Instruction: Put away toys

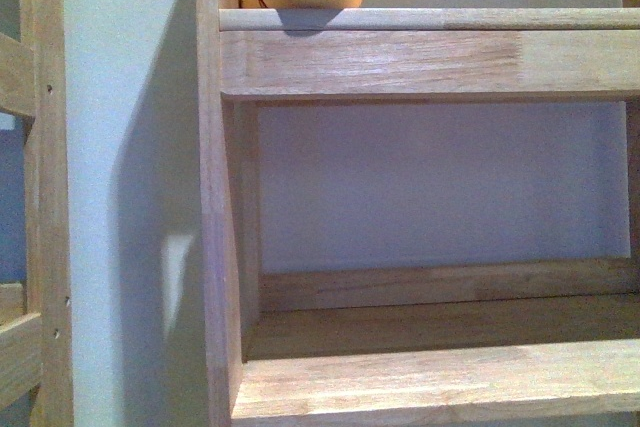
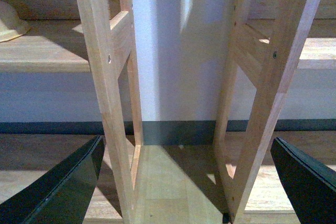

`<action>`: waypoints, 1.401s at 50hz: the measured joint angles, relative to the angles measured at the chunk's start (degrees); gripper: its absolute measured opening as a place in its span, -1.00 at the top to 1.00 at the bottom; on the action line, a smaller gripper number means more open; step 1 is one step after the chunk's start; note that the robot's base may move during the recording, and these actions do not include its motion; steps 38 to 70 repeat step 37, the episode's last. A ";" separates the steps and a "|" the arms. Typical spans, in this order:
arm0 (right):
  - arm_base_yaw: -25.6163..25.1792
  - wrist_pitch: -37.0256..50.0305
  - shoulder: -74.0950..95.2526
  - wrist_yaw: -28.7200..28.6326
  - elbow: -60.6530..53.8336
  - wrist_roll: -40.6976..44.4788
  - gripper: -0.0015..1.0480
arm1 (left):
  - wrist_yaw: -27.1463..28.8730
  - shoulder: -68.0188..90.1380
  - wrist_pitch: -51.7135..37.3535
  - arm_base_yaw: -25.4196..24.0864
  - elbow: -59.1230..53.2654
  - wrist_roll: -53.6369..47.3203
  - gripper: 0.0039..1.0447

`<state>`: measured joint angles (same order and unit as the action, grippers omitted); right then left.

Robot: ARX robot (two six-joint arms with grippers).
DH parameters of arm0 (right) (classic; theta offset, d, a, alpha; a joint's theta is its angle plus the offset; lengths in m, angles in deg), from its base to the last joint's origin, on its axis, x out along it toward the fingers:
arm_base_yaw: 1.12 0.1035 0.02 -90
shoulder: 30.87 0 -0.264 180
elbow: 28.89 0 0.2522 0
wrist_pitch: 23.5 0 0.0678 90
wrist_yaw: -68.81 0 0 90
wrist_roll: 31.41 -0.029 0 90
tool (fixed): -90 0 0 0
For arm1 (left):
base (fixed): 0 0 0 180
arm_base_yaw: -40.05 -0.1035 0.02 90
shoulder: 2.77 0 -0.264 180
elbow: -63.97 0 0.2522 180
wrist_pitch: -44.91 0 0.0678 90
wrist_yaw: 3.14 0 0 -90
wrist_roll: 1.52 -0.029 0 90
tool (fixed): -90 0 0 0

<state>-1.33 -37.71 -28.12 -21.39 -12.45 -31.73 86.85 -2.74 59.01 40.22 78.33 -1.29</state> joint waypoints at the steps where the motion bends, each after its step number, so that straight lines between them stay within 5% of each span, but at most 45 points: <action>1: 0.00 0.07 -0.26 0.02 -0.20 0.00 0.94 | 0.00 0.00 0.00 -0.02 0.00 0.00 -0.88; 21: 0.00 0.24 -2.34 0.02 -1.84 0.07 0.93 | 0.00 0.00 0.00 0.00 0.00 0.00 -0.88; 37: 0.00 0.24 -2.36 0.02 -1.84 0.11 -0.04 | 0.00 0.00 0.00 -0.02 0.00 0.00 -0.88; 70: 0.00 0.24 -2.36 0.02 -1.84 0.11 -0.04 | 0.00 0.00 0.00 -0.02 0.00 0.00 -0.88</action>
